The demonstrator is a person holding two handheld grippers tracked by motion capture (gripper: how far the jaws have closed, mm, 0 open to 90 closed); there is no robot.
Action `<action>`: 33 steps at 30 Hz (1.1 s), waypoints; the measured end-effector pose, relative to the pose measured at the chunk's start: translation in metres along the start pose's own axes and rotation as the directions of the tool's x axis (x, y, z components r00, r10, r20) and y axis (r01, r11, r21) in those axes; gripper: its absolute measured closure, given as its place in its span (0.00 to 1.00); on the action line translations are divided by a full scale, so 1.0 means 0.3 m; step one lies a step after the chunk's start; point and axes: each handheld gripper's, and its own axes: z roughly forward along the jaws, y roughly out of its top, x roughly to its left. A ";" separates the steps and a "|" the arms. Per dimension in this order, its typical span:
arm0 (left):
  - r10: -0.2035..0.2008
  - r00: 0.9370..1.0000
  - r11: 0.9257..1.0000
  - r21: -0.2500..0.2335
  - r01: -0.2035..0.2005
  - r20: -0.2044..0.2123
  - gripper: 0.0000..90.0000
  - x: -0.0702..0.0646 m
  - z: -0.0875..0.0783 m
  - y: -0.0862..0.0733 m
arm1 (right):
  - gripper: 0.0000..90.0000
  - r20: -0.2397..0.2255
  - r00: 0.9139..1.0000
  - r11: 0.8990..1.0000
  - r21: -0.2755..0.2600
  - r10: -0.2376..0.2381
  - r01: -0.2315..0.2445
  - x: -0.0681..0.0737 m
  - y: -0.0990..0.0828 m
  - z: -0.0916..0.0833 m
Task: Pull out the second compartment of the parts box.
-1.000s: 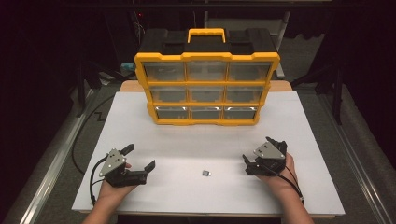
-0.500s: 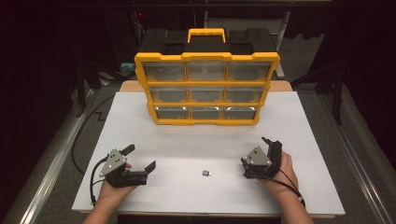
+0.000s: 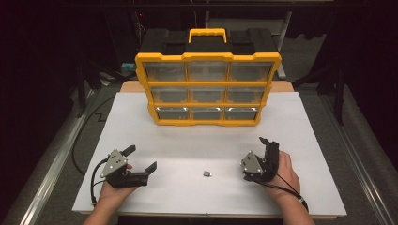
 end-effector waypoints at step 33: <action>0.046 0.999 0.999 -0.010 -0.046 -0.007 0.00 -0.014 0.003 -0.001 | 0.02 0.077 0.914 0.916 0.088 -0.398 0.392 0.084 0.047 -0.012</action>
